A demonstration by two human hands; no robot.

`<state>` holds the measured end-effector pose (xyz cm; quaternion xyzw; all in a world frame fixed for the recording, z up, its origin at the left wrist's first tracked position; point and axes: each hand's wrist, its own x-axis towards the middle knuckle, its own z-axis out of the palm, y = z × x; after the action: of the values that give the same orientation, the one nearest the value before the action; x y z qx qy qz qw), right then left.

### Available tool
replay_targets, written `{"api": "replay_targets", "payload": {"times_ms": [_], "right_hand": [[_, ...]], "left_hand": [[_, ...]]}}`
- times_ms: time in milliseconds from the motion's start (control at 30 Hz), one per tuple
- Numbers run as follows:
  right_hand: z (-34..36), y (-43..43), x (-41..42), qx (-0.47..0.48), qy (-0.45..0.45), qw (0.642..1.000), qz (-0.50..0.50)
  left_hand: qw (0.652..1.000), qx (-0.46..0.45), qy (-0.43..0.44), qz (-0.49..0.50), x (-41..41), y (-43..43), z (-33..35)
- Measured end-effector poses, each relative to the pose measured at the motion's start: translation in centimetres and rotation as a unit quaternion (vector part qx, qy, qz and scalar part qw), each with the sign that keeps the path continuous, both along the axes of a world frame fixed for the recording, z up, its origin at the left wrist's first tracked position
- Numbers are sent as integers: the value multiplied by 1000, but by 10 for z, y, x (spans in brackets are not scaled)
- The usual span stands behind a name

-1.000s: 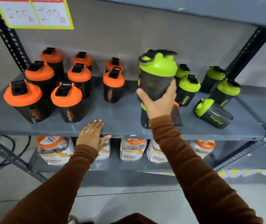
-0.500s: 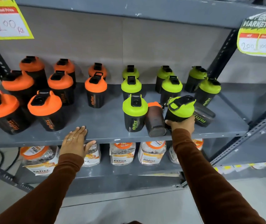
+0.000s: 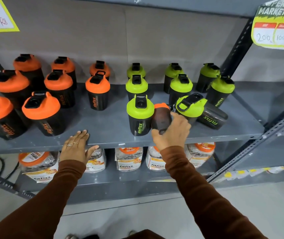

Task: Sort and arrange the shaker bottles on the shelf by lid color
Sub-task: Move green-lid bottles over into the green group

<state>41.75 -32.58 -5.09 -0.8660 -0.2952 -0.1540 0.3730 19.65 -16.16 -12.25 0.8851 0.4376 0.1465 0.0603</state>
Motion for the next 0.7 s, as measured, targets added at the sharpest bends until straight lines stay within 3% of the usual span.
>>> {"api": "replay_targets", "payload": {"times_ms": [100,200,500,700], "right_hand": [[-7,5,-1,-137,33,989,43],[-8,7,2,-163,82,982,48],[4,9,-3,-39,111,993,27],[26,9,0,73,182,980,-17]], "left_hand": [[1000,-2,0,1,0,0,1],[1000,-13,6,0,0,2,1],[1000,-8,-4,-15,-1,4,1],[1000,-14,3,-25,-2,5,1]]}}
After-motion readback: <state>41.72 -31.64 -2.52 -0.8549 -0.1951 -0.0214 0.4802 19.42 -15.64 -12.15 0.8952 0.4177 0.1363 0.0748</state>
